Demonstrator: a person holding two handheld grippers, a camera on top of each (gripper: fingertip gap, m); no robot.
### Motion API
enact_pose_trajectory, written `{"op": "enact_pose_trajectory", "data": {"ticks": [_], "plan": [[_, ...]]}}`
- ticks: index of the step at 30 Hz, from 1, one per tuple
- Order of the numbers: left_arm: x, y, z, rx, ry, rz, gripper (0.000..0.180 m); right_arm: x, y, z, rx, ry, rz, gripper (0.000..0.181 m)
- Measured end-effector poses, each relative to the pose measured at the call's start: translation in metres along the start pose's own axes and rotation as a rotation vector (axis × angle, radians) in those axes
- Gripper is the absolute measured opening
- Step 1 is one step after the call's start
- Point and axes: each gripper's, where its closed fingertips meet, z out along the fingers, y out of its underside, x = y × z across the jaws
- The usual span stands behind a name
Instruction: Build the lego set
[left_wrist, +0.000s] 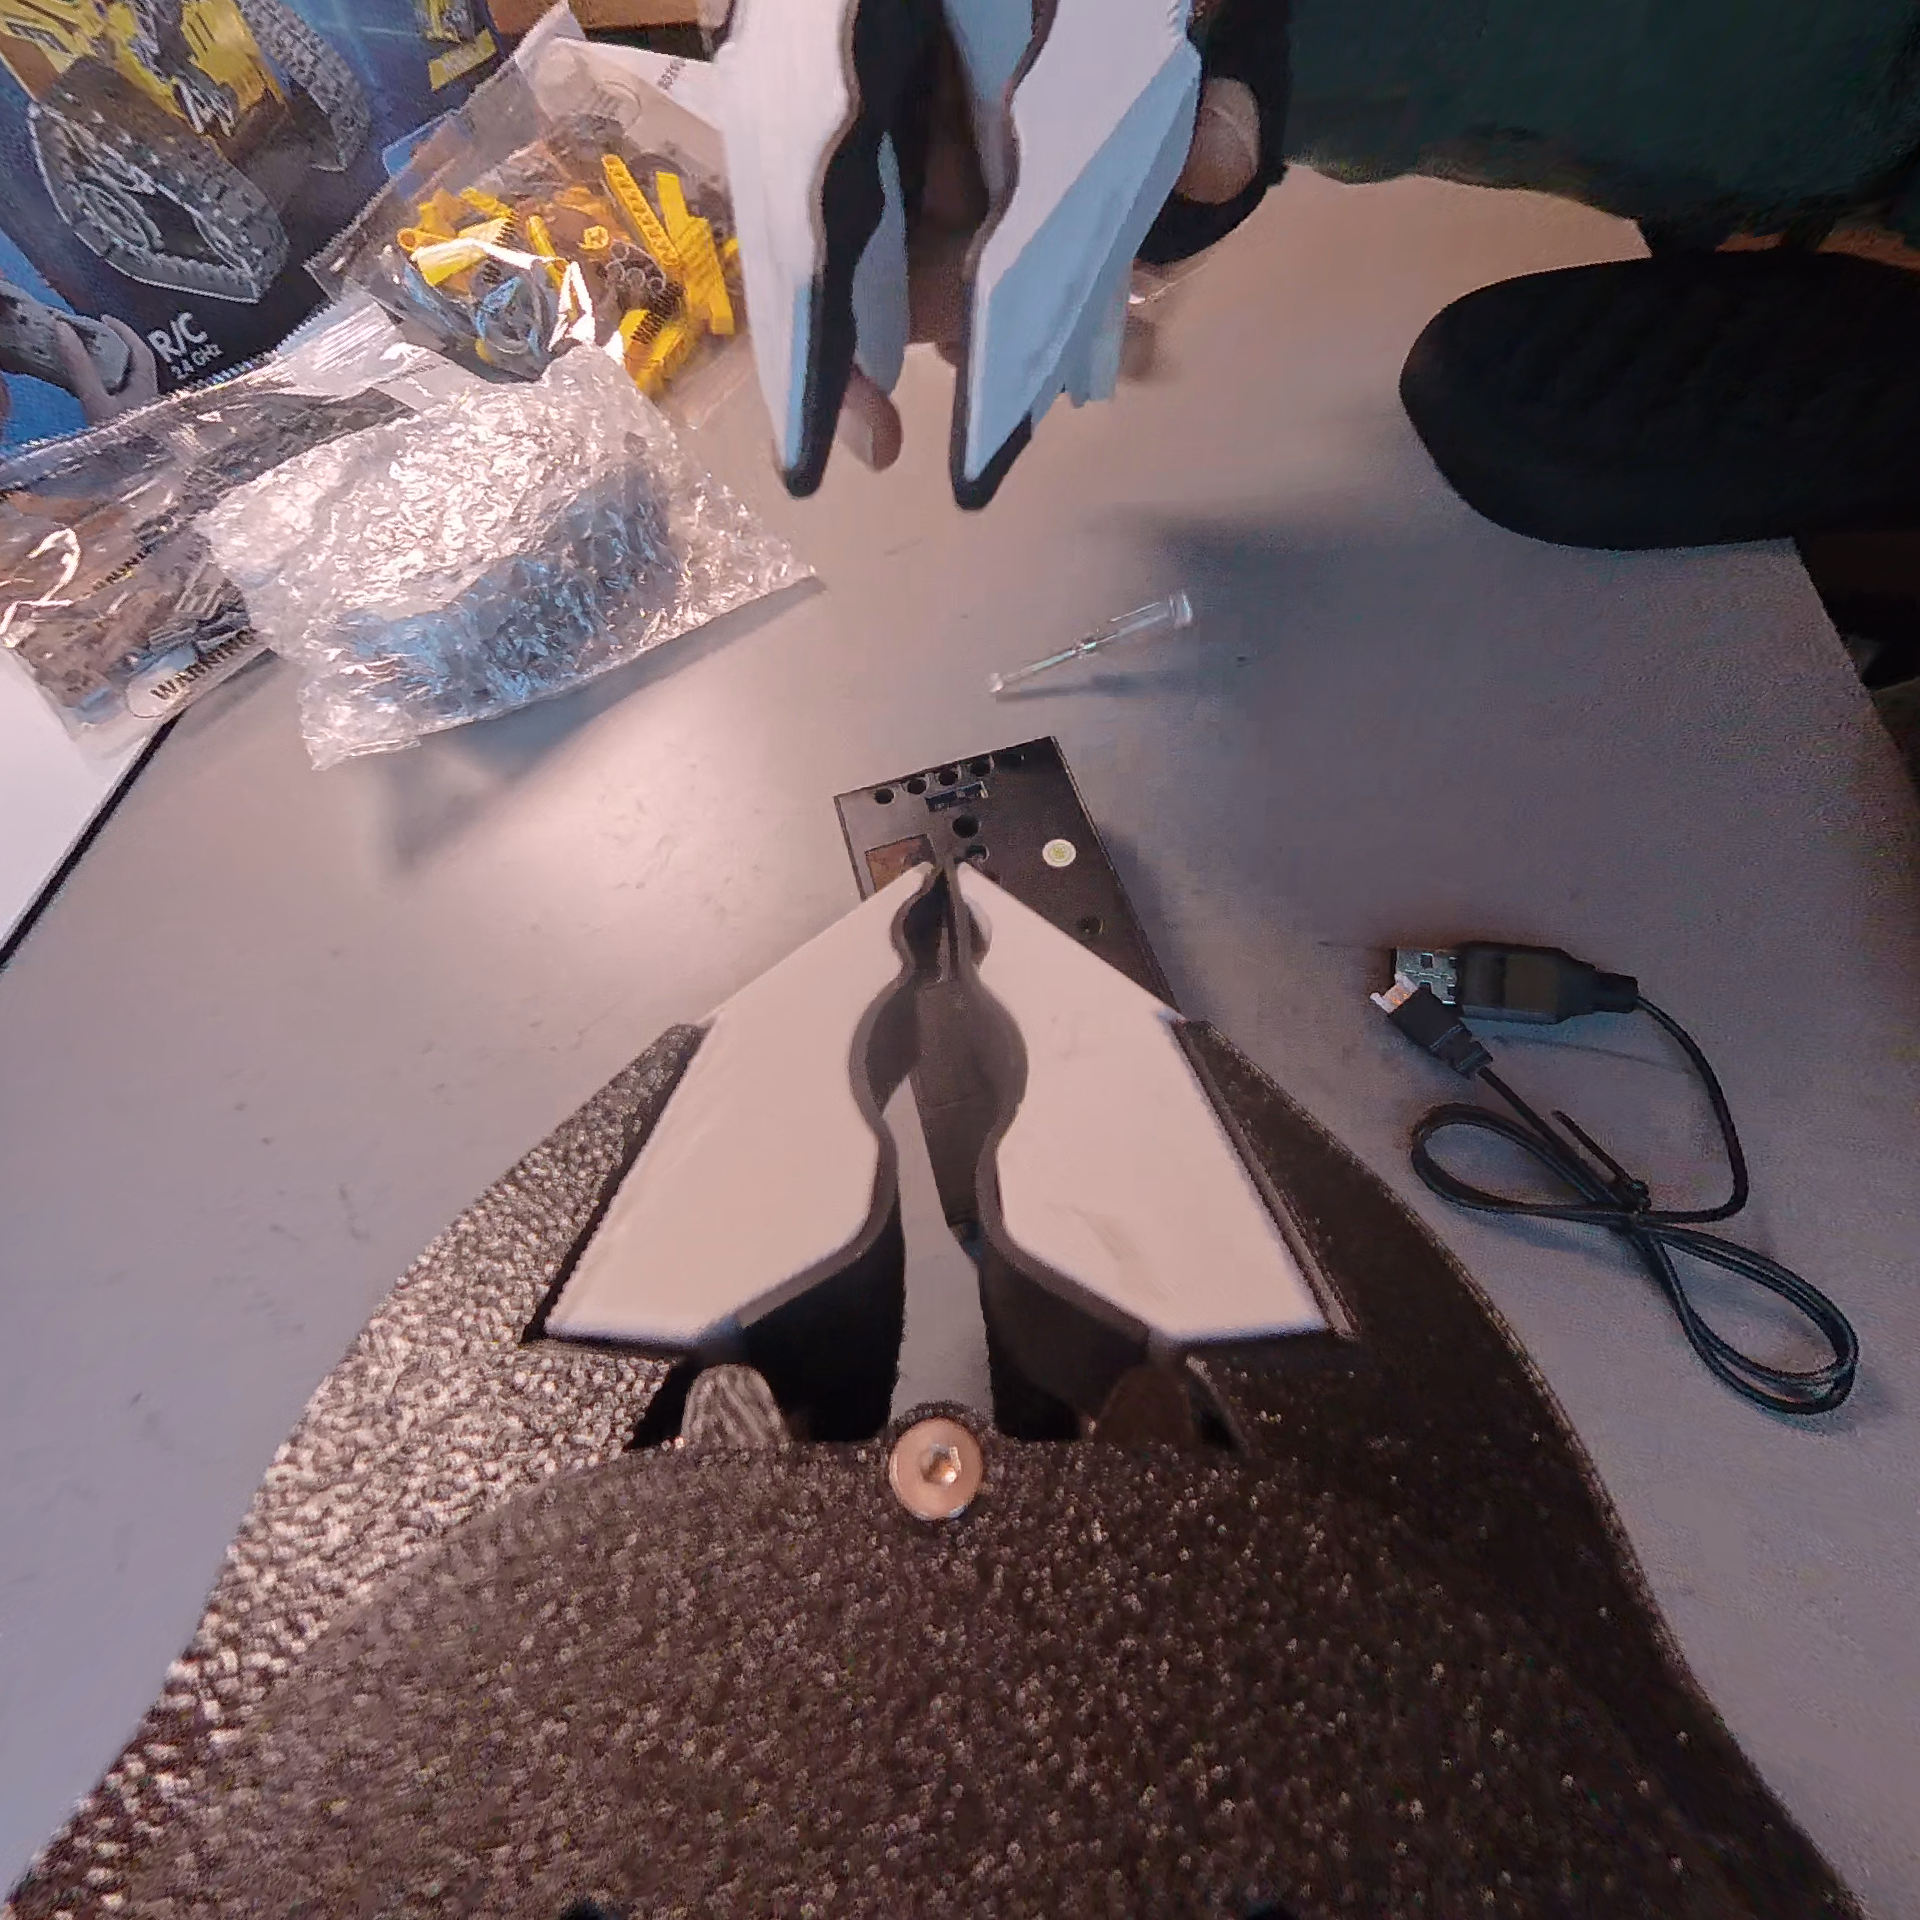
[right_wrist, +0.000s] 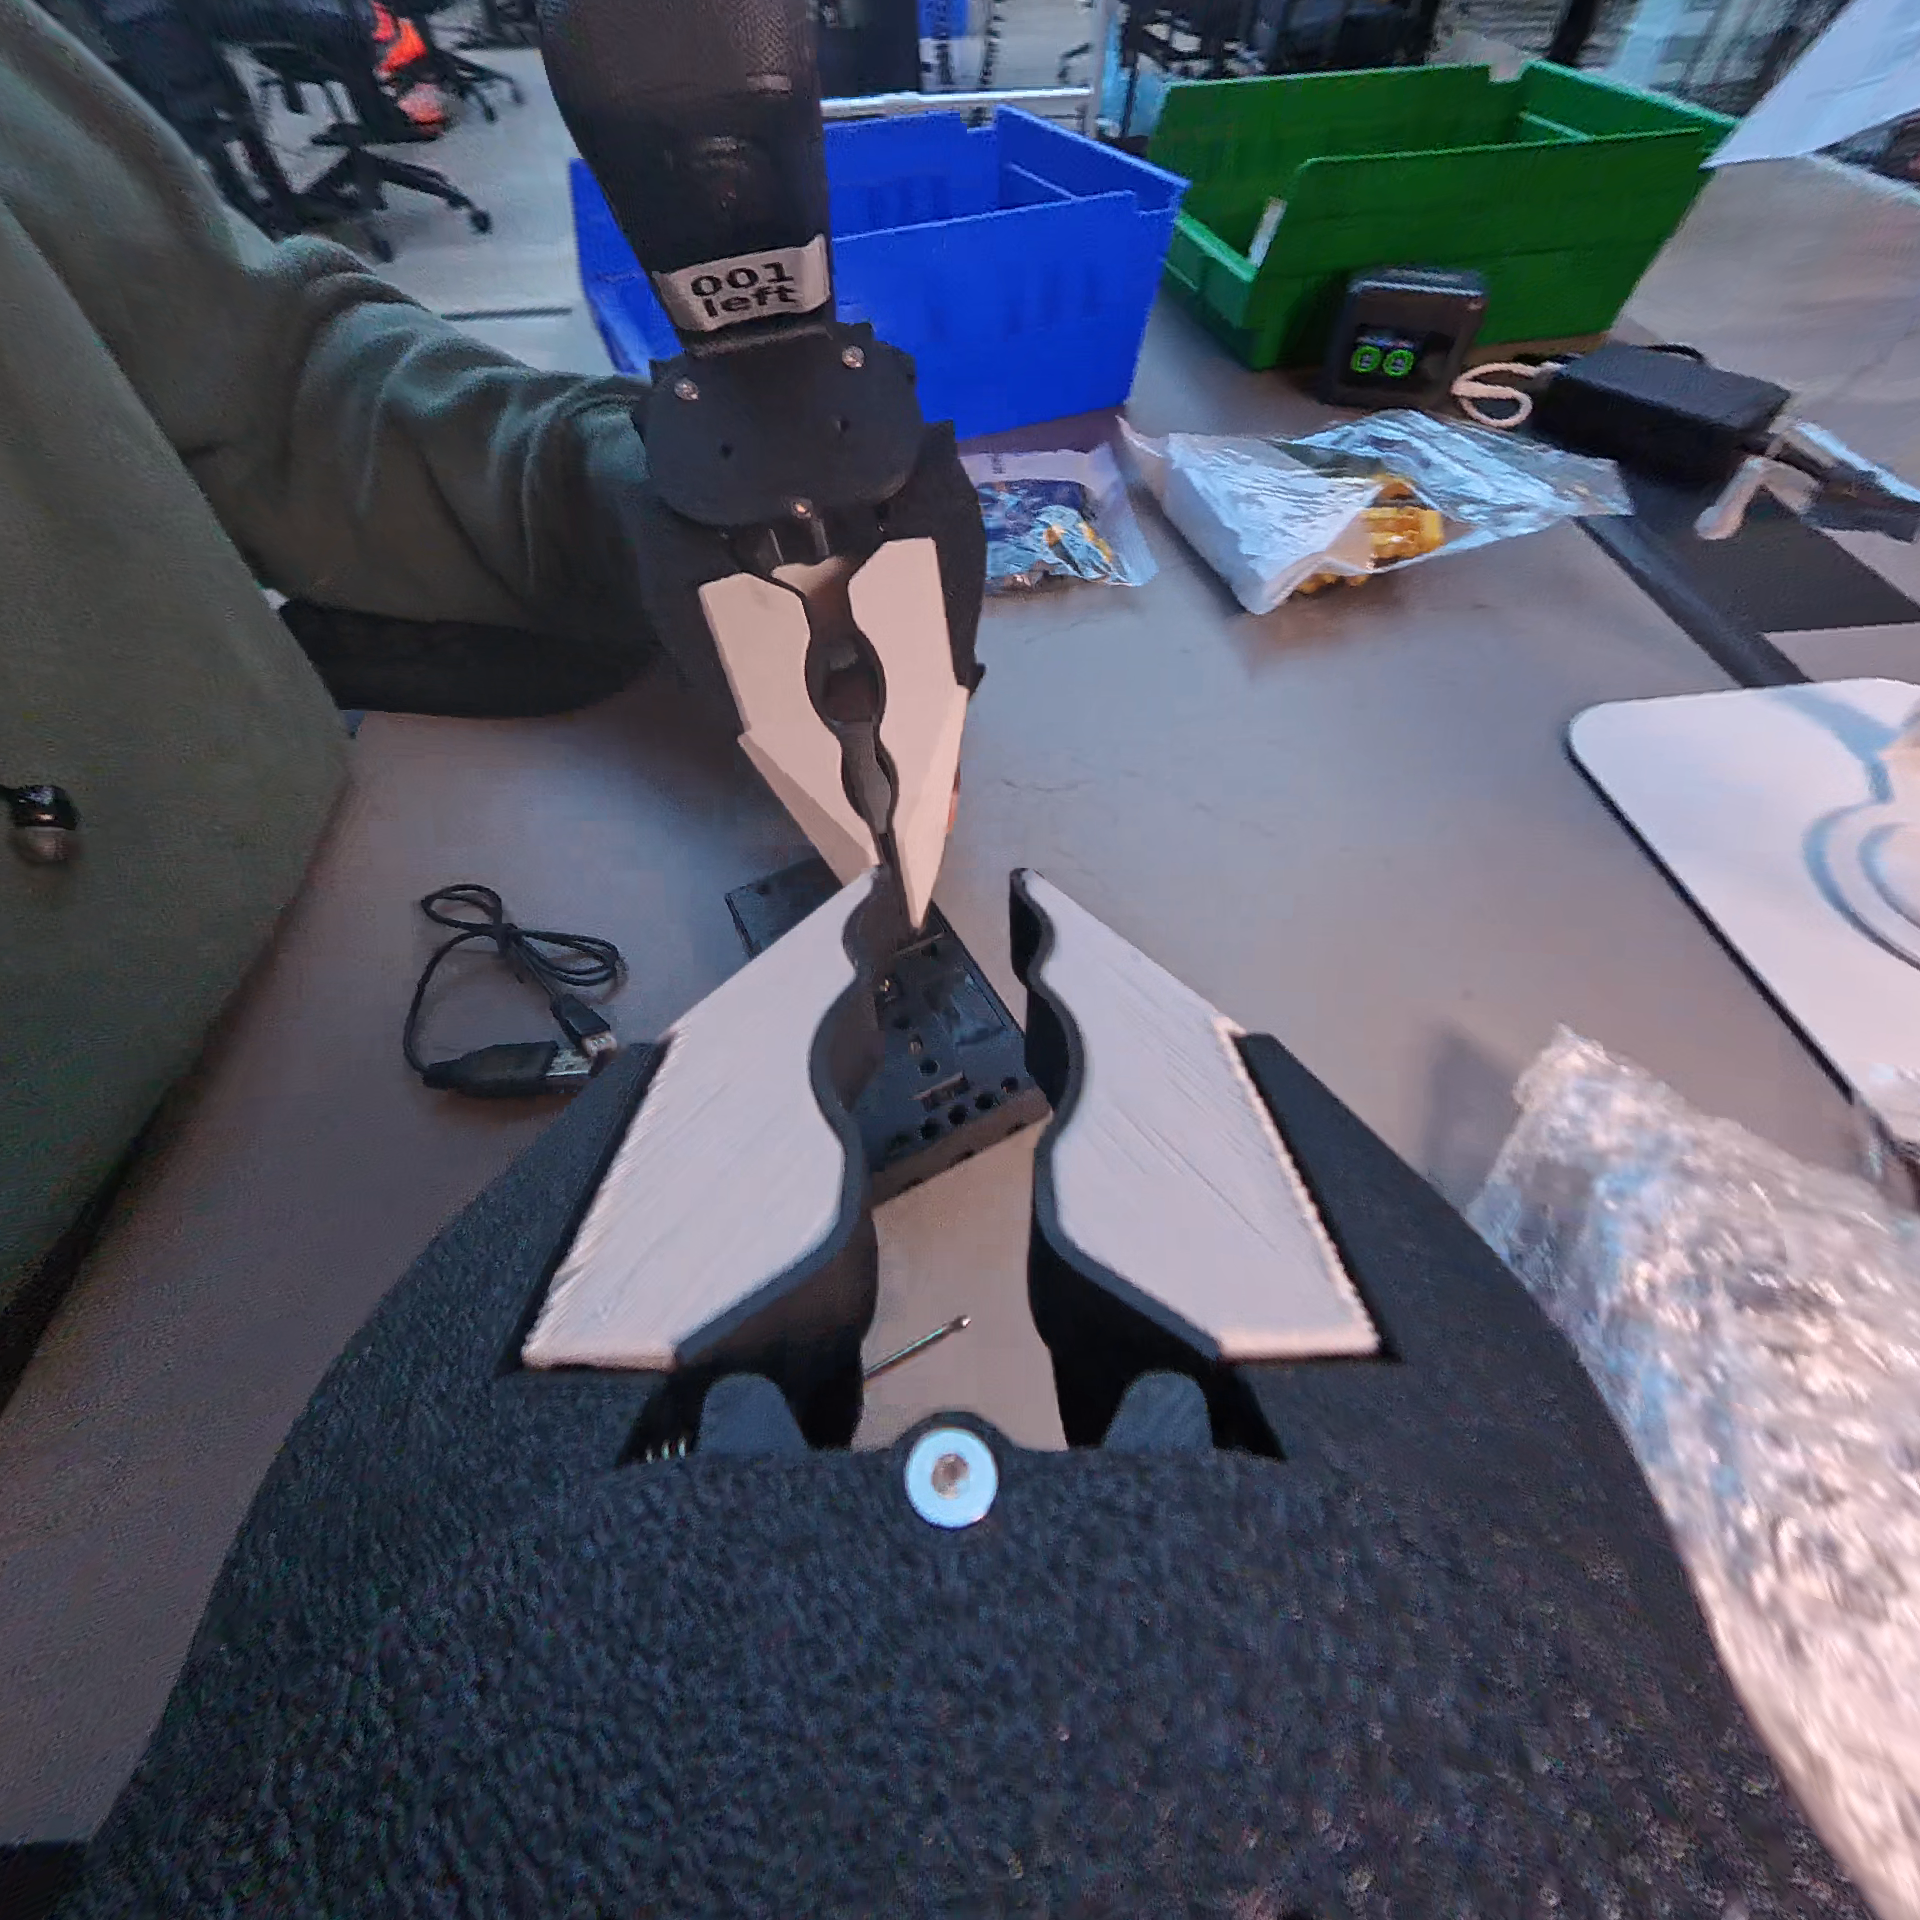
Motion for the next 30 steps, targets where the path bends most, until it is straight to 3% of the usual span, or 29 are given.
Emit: {"op": "enact_pose_trajectory", "data": {"ticks": [4,13,16,24,30], "plan": [[-0.009,0.002,-0.004,-0.001,-0.038,-0.012,0.003,0.004,0.013,-0.019,-0.018,0.156,0.036,0.020],[0.004,0.016,-0.017,-0.108,0.057,-0.082,0.061,-0.020,0.045,0.025,-0.183,0.102,-0.034,0.018],[0.013,0.026,-0.011,-0.158,0.090,-0.085,0.069,-0.019,0.052,0.034,-0.200,0.086,-0.024,0.018],[0.021,0.037,-0.002,-0.219,0.116,-0.054,0.066,-0.006,0.059,0.019,-0.242,0.142,-0.045,0.019],[0.015,0.037,-0.002,-0.202,0.099,-0.062,0.066,0.005,0.089,-0.046,-0.510,0.205,-0.004,0.032]]}}
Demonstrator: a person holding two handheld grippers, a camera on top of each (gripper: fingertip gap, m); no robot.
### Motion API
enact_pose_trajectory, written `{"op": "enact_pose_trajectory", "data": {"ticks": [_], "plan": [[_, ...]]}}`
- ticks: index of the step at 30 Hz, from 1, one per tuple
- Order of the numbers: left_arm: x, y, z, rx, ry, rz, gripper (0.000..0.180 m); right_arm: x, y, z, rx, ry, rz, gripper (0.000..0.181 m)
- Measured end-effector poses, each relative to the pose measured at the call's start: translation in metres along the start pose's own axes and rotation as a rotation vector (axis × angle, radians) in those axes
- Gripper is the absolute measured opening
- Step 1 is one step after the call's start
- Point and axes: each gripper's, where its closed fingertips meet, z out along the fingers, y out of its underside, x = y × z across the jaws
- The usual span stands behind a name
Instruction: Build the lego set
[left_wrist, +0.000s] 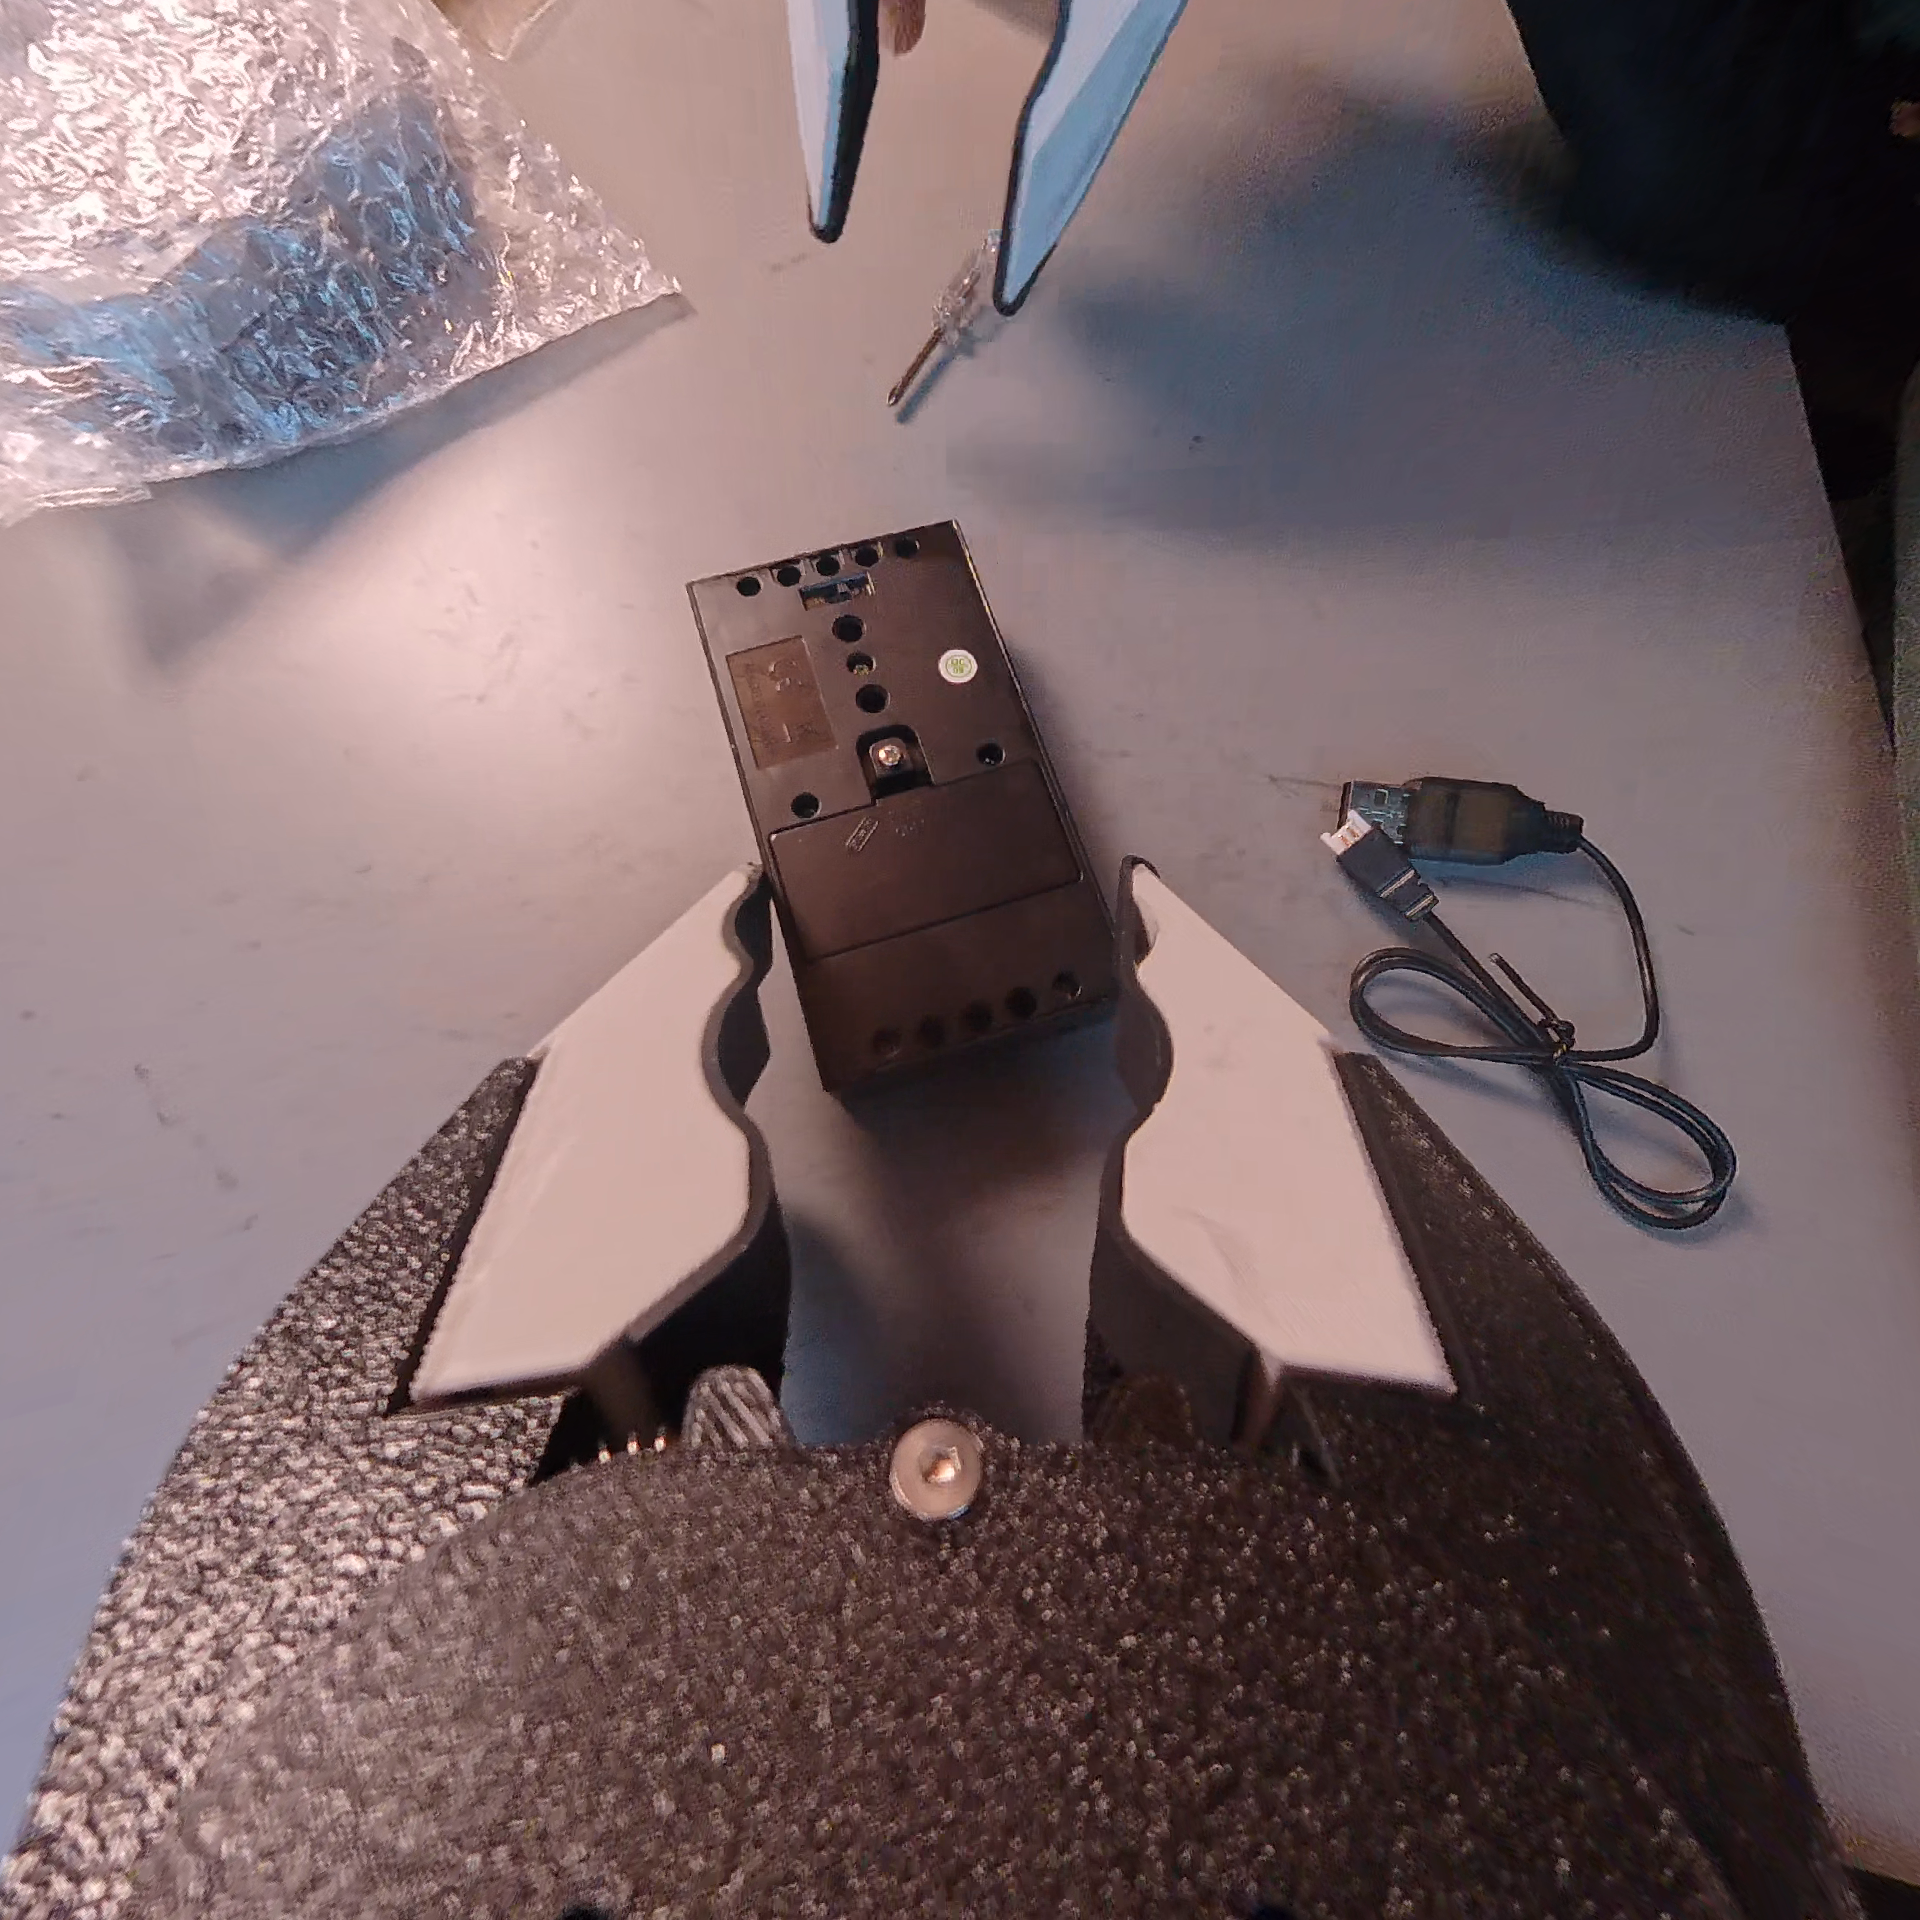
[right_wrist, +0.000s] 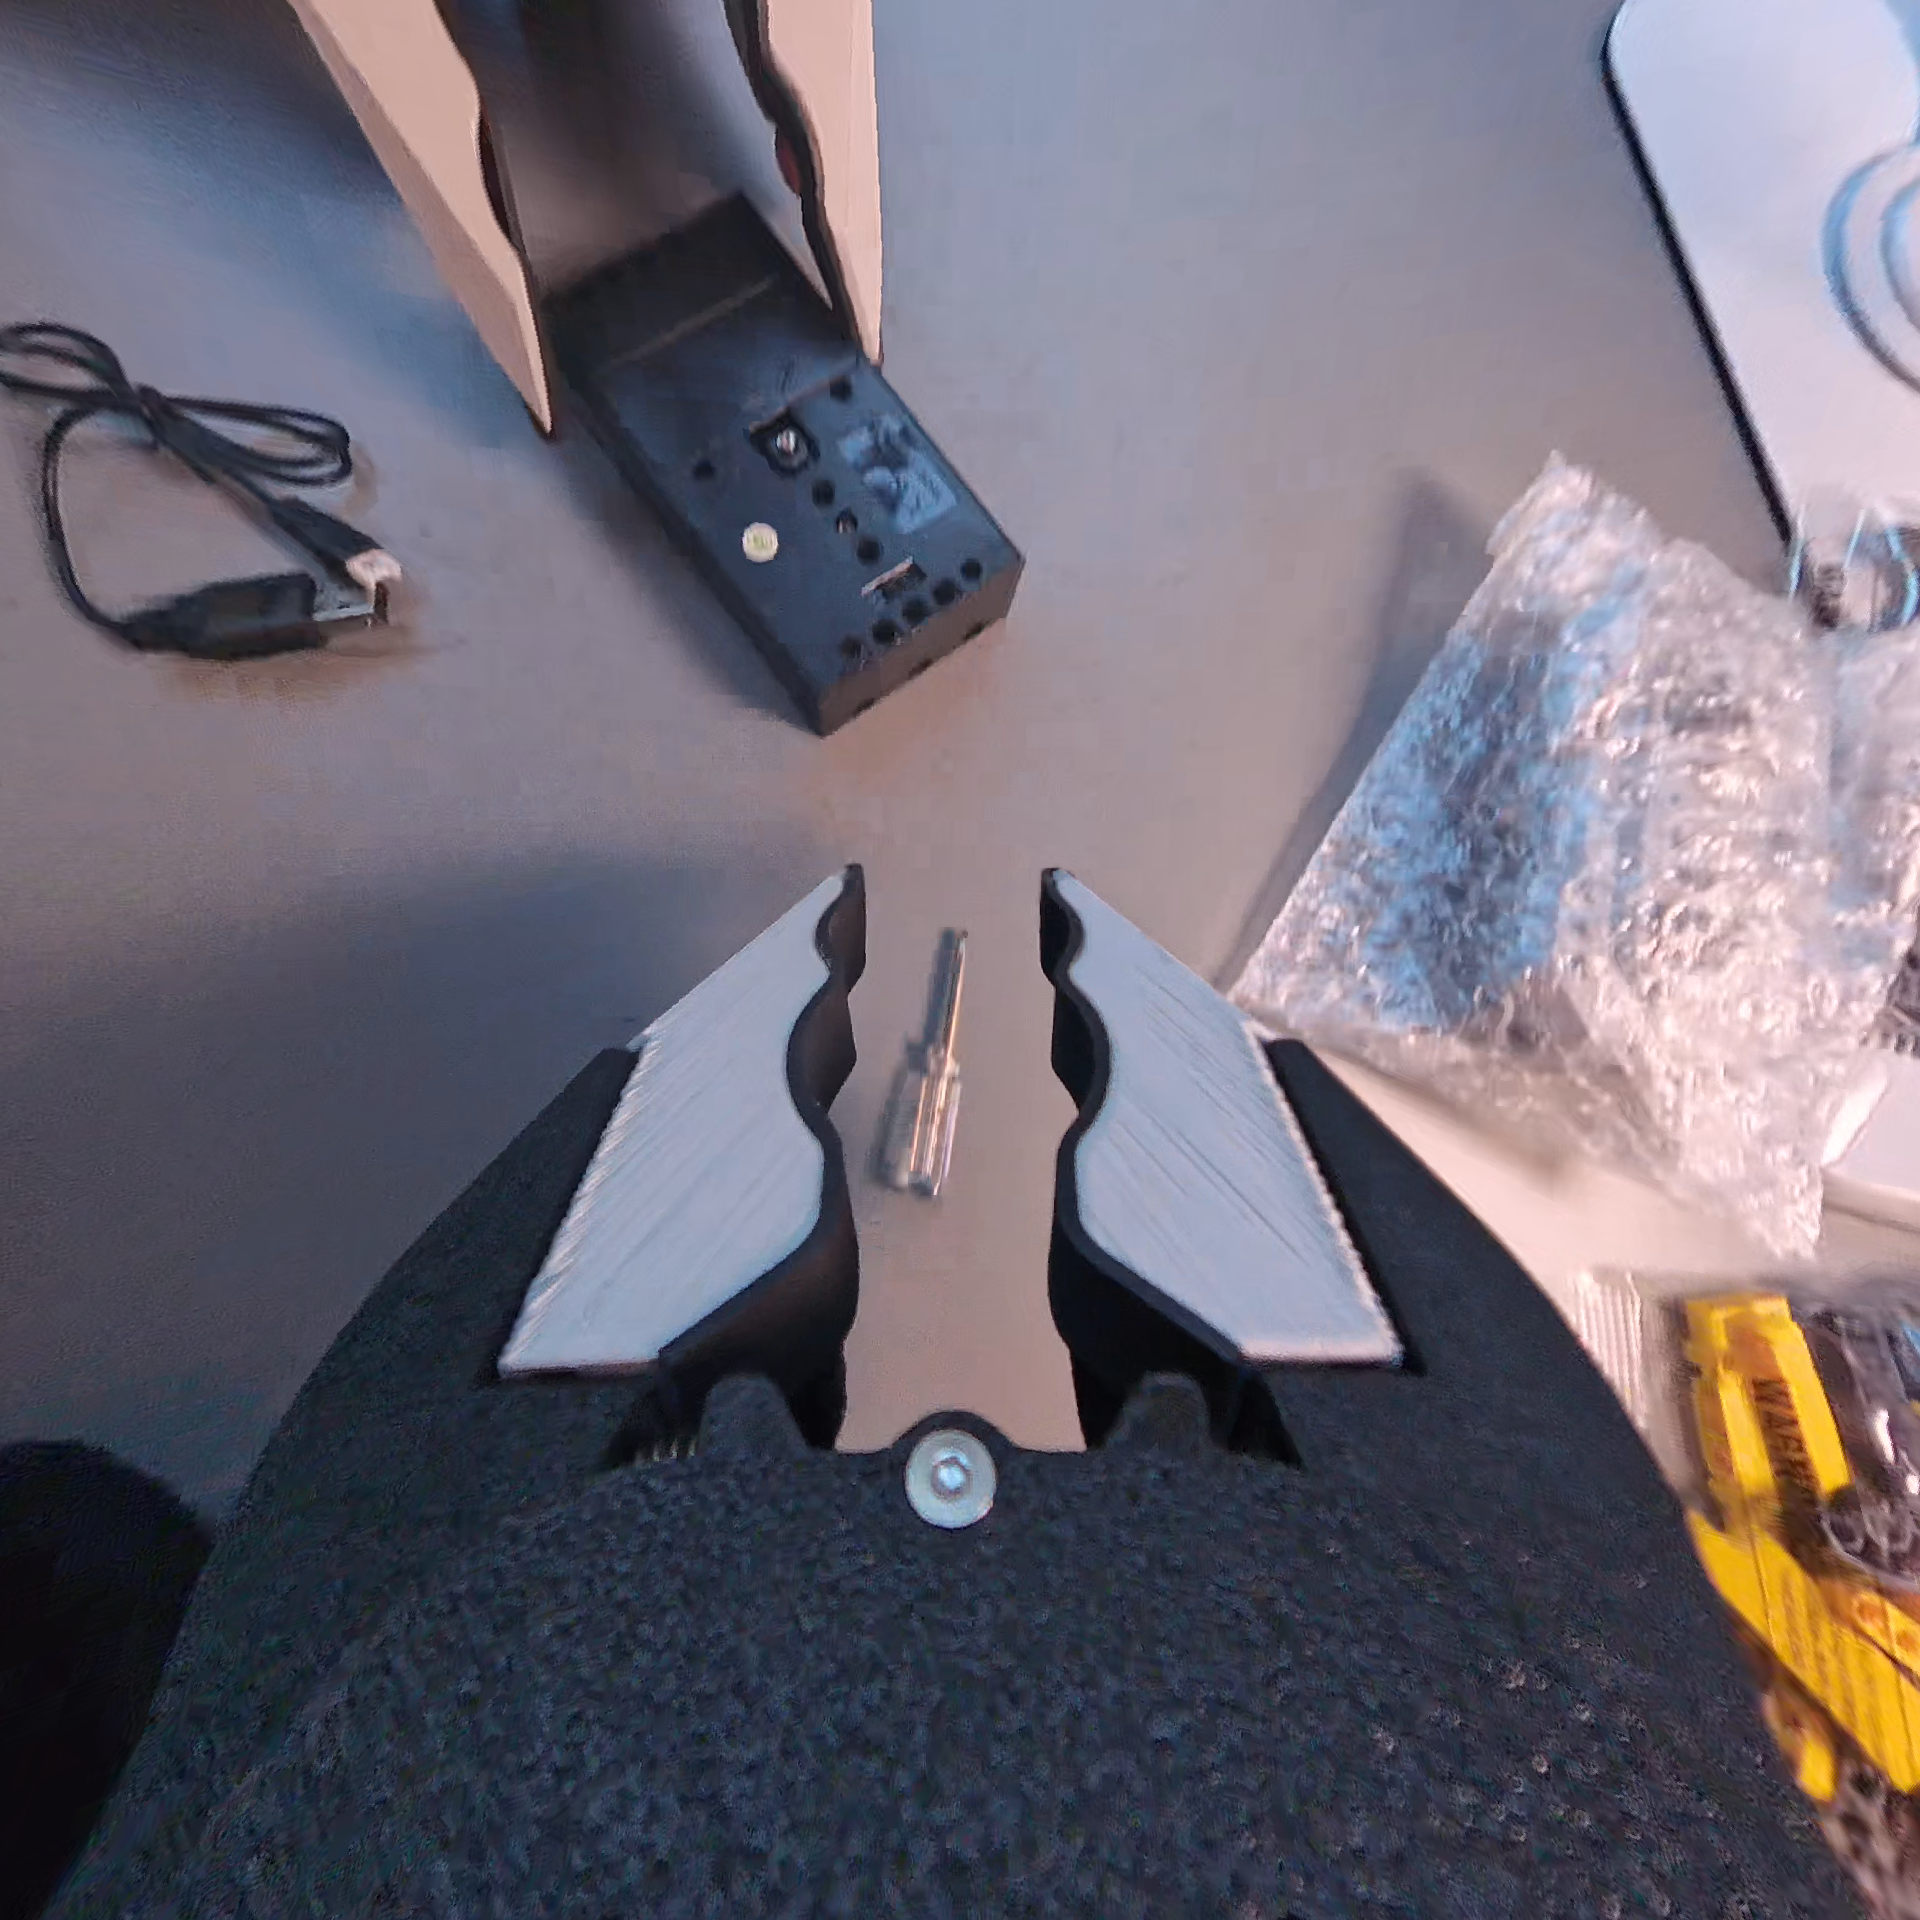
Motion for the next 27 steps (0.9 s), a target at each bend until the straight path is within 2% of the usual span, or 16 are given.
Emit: {"op": "enact_pose_trajectory", "data": {"ticks": [5,6,7,8,13,17,22,27], "plan": [[-0.001,0.000,0.000,0.003,-0.004,0.009,0.065,-0.011,0.046,0.003,-0.201,-0.065,0.048,0.032],[-0.001,0.000,0.000,0.004,-0.005,0.009,0.065,-0.011,0.046,0.005,-0.196,-0.083,0.064,0.028],[-0.001,0.000,0.000,0.004,-0.006,0.010,0.065,-0.009,0.043,0.006,-0.173,-0.086,0.072,0.011],[-0.001,0.000,0.000,0.004,-0.006,0.010,0.065,-0.007,0.044,0.008,-0.176,-0.088,0.074,0.005],[-0.003,-0.001,0.000,0.009,-0.020,0.023,0.064,-0.001,0.035,0.012,-0.161,-0.137,0.025,0.005],[-0.010,-0.003,-0.002,0.025,-0.066,0.061,0.061,0.009,-0.024,0.005,-0.056,-0.115,-0.087,0.005],[-0.019,-0.001,-0.006,0.030,-0.095,0.056,0.060,0.025,-0.094,0.005,-0.045,-0.047,-0.248,0.005],[-0.029,0.003,-0.010,0.025,-0.130,0.034,0.059,0.023,-0.121,0.025,-0.021,-0.100,-0.283,0.005]]}}
